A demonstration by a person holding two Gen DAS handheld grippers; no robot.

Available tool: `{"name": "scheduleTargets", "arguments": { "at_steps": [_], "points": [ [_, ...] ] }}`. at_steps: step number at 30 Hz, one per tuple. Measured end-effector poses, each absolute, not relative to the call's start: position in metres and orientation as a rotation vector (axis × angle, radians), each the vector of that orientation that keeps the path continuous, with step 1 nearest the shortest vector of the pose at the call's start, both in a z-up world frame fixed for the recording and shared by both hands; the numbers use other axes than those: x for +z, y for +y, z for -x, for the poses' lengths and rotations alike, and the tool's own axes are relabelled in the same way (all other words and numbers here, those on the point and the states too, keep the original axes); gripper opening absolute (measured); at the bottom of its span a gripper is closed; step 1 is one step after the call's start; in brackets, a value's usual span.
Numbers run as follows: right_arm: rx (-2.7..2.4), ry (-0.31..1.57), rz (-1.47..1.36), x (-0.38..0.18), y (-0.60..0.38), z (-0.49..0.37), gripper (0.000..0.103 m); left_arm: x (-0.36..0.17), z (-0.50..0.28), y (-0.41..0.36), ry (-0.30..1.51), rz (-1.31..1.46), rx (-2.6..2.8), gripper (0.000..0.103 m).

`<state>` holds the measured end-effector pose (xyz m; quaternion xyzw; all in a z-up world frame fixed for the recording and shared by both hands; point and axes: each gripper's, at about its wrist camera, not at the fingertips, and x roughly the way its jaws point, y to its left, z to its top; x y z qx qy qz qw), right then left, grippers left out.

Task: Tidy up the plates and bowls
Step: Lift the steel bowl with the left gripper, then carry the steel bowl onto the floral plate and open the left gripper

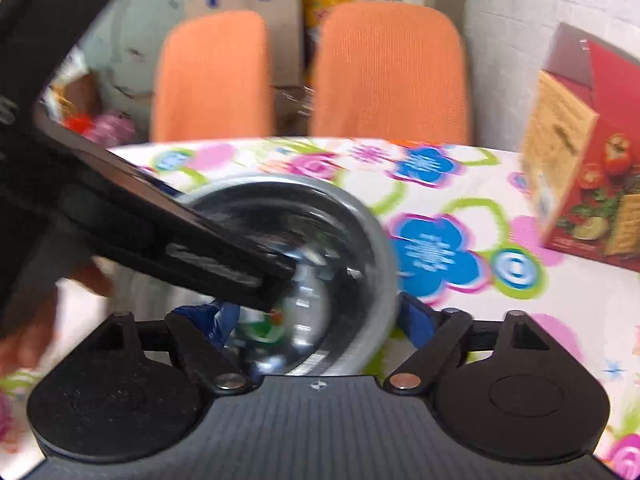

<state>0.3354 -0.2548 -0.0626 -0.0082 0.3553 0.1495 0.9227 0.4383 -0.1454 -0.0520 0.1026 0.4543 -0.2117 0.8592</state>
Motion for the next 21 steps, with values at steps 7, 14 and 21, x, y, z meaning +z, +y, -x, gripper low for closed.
{"name": "scheduleTargets", "arguments": {
  "at_steps": [7,14,21],
  "points": [
    [0.294,0.713,0.121,-0.063,-0.246,-0.328,0.047,-0.049,-0.437,-0.142,0.956,-0.205,-0.419,0.05],
    [0.307,0.682,0.068,-0.05,-0.251,-0.317,0.045,-0.015,-0.422,-0.139,0.913,-0.187,-0.441,0.047],
    [0.322,0.641,0.075,-0.026,-0.245,-0.293,0.045,-0.007,-0.372,-0.127,0.934,-0.18,-0.434,0.045]
  ]
}}
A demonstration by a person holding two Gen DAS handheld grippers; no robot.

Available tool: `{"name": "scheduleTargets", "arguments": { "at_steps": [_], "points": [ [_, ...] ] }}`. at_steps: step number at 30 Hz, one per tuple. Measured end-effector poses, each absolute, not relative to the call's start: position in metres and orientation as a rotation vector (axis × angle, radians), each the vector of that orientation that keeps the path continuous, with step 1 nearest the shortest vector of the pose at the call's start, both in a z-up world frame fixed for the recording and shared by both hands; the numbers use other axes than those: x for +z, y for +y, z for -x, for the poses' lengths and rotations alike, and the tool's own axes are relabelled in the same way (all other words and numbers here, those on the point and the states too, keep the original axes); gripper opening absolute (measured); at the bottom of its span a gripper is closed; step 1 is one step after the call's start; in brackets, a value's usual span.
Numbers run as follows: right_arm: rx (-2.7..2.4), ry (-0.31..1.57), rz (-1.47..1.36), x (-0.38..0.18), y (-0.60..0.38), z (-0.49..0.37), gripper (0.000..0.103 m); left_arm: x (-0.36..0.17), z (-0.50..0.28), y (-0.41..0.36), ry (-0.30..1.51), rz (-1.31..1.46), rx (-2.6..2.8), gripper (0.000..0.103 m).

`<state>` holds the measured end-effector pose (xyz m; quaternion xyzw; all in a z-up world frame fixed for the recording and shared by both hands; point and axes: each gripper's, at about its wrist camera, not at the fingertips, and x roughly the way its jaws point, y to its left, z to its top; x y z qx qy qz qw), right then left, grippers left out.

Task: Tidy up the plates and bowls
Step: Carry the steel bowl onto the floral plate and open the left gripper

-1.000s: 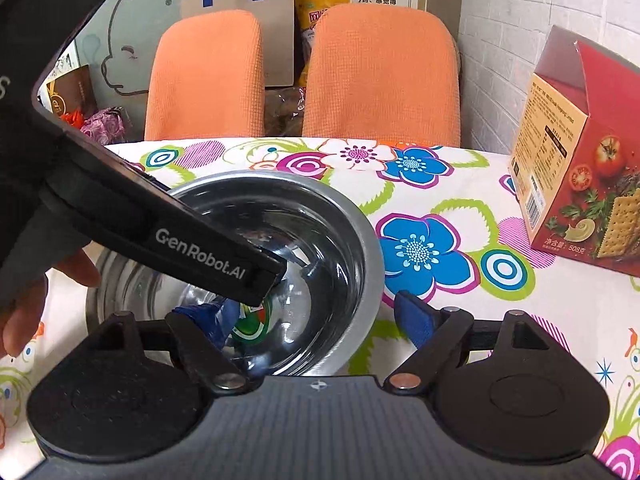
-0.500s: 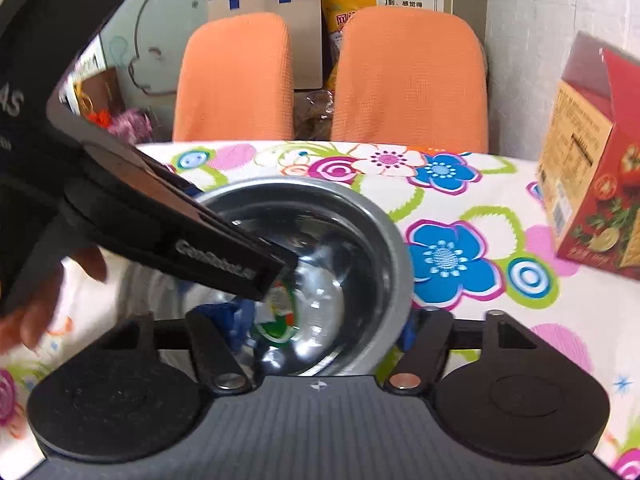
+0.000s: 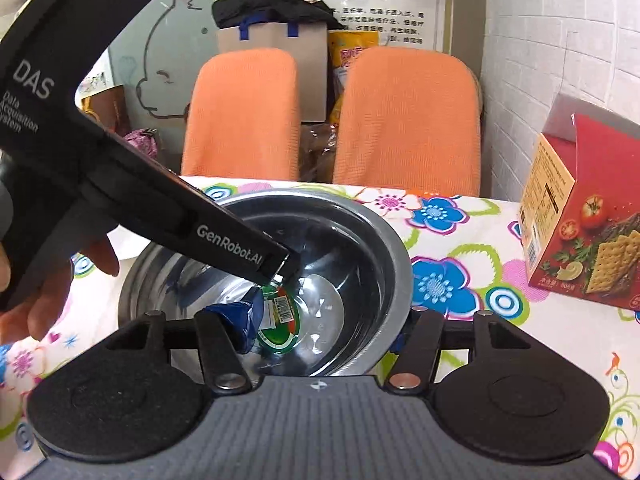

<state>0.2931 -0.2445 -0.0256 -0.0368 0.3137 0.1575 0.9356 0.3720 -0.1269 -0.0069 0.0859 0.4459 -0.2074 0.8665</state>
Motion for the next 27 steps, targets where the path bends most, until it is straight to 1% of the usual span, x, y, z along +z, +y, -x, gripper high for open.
{"name": "scheduleTargets", "arguments": {
  "at_steps": [8,14,20,27],
  "points": [
    [0.367,0.67,0.076,-0.026,-0.228,-0.214,0.045,-0.017,-0.269,-0.106,0.939,-0.18,-0.427,0.044],
    [0.396,0.682,0.071,-0.034,-0.213,-0.155,0.046,-0.025,-0.214,-0.087,0.916,-0.177,-0.415,0.043],
    [0.419,0.687,0.081,-0.042,-0.2,-0.124,0.049,-0.034,-0.198,-0.086,0.9,-0.17,-0.402,0.043],
    [0.412,0.722,0.083,-0.053,-0.201,-0.122,0.049,-0.048,-0.204,-0.089,0.91,-0.177,-0.396,0.043]
  ]
}}
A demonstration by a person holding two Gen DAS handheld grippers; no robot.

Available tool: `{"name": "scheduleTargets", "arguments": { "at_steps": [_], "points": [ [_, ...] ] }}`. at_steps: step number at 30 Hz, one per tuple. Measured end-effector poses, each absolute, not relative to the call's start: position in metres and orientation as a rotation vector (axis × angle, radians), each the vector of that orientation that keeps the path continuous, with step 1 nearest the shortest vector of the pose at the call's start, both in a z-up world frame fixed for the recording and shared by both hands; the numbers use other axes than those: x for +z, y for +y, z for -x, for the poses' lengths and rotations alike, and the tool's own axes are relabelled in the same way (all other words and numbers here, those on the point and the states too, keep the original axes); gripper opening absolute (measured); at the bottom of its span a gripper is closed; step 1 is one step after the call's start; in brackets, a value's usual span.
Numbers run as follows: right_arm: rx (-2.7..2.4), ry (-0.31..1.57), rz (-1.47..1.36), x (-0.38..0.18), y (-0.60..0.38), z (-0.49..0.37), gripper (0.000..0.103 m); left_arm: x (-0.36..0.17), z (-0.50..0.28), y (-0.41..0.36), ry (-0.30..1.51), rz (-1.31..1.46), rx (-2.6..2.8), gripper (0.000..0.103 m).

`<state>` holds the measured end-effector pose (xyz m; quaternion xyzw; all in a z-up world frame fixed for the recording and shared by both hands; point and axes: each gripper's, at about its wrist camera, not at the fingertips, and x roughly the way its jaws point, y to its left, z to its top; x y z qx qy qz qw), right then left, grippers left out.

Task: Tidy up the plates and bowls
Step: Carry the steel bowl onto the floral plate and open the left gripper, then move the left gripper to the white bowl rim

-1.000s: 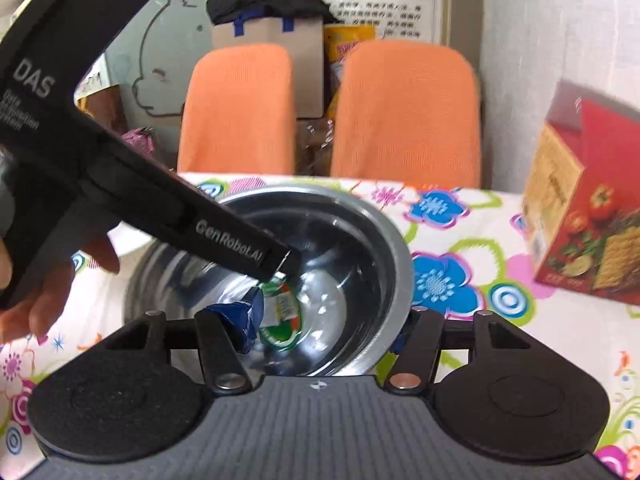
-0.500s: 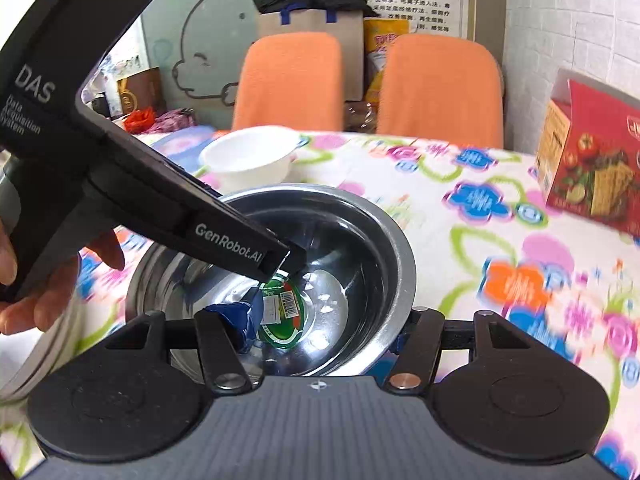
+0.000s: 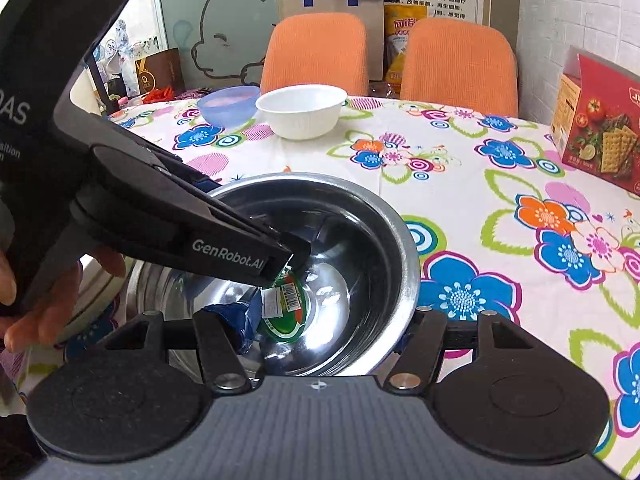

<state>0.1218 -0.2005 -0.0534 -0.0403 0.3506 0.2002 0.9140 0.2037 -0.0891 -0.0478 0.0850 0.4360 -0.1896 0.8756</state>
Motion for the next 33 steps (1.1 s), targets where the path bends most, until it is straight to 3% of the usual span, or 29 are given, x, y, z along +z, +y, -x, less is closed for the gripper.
{"name": "scheduleTargets", "arguments": {
  "at_steps": [11,14,16,19,33],
  "points": [
    [0.424,0.732,0.073,-0.063,-0.207,-0.129,0.049,-0.052,-0.211,-0.097,0.883,-0.193,-0.399,0.046],
    [0.416,0.736,0.07,-0.062,-0.209,-0.133,0.049,-0.048,-0.211,-0.093,0.868,-0.19,-0.385,0.085],
    [0.42,0.747,0.076,-0.061,-0.209,-0.135,0.049,-0.041,-0.209,-0.087,0.837,-0.176,-0.378,0.085],
    [0.418,0.766,0.06,-0.058,-0.214,-0.134,0.049,-0.025,-0.206,-0.075,0.789,-0.155,-0.353,0.097],
    [0.323,0.687,-0.12,-0.01,-0.263,-0.127,0.051,0.006,-0.194,-0.028,0.694,-0.143,-0.277,0.097]
  ]
}}
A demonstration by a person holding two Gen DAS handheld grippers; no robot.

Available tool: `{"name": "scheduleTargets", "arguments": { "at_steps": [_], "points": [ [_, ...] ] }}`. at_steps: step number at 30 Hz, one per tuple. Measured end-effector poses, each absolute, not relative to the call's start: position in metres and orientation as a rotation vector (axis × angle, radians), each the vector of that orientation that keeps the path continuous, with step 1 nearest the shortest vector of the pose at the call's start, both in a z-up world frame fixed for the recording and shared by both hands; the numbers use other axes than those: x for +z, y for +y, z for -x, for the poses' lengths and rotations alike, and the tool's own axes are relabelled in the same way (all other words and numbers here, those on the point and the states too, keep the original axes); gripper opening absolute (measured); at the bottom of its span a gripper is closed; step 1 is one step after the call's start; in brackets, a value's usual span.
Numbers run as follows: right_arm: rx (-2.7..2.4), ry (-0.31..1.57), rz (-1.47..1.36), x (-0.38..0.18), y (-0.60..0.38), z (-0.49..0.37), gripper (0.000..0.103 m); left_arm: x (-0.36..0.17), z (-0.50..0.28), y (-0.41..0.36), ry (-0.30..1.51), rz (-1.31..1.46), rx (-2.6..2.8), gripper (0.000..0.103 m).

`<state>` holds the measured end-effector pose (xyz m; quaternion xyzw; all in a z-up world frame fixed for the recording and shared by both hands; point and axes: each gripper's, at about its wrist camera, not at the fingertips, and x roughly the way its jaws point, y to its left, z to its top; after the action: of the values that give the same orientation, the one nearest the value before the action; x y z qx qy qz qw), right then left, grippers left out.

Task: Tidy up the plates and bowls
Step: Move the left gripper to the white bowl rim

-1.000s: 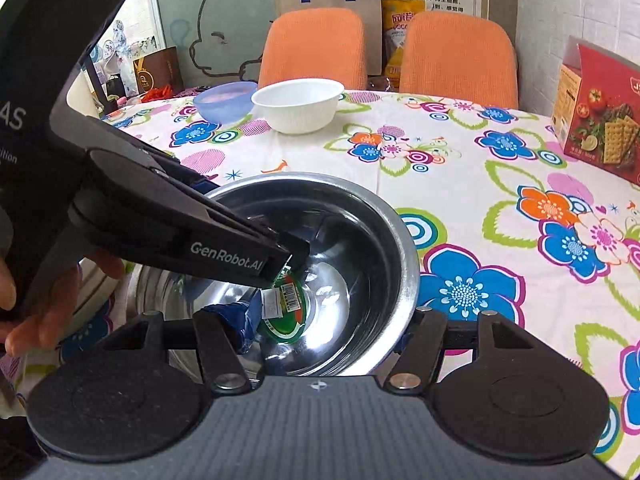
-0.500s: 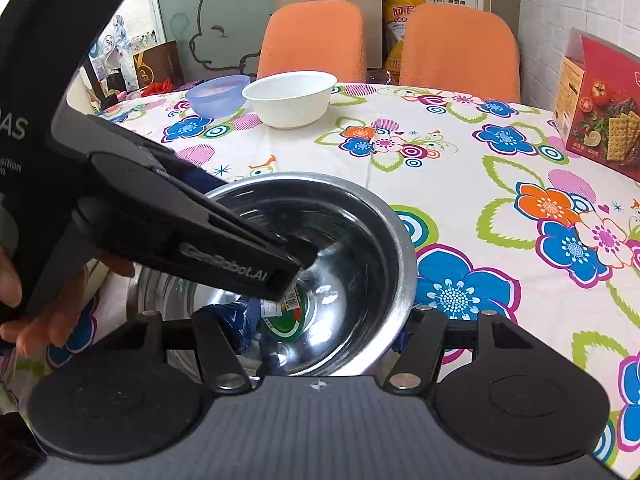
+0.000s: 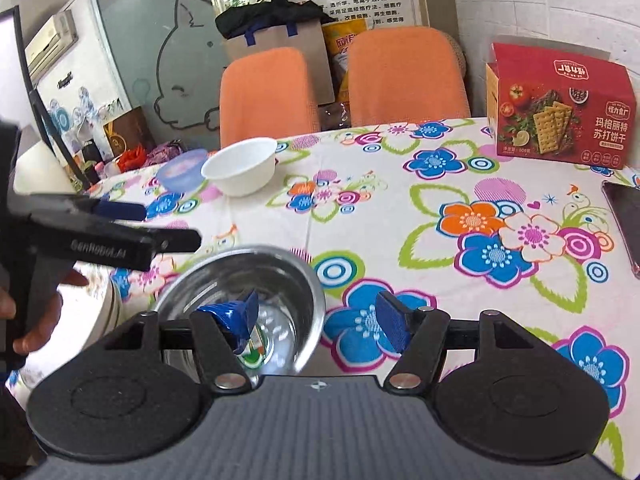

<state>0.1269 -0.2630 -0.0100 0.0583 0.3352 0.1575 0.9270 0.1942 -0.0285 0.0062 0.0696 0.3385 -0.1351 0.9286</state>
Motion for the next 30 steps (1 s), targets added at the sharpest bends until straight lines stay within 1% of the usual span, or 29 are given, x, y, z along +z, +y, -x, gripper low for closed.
{"name": "scheduleTargets", "arguments": {
  "at_steps": [7,11,16,20,23,26,30],
  "points": [
    [0.338,0.705,-0.084,0.014,-0.231,-0.152,0.052,0.007,-0.196,0.003,0.685,-0.119,-0.244,0.097],
    [0.386,0.728,-0.008,0.022,-0.201,-0.169,0.052,0.002,-0.205,0.02,0.698,-0.111,-0.218,0.097],
    [0.44,0.703,0.085,0.038,-0.167,-0.189,0.052,-0.005,-0.214,0.043,0.738,-0.063,-0.186,0.097],
    [0.485,0.656,0.094,0.048,-0.148,-0.198,0.052,-0.002,-0.207,0.064,0.766,-0.028,-0.133,0.097],
    [0.553,0.635,0.053,0.046,-0.138,-0.199,0.052,0.007,-0.192,0.082,0.745,-0.015,-0.093,0.097],
    [0.619,0.665,0.019,0.037,-0.126,-0.199,0.052,0.013,-0.179,0.097,0.718,0.006,-0.059,0.098],
    [0.646,0.692,0.034,0.029,-0.111,-0.188,0.052,0.013,-0.166,0.111,0.733,0.06,-0.045,0.098]
  ]
}}
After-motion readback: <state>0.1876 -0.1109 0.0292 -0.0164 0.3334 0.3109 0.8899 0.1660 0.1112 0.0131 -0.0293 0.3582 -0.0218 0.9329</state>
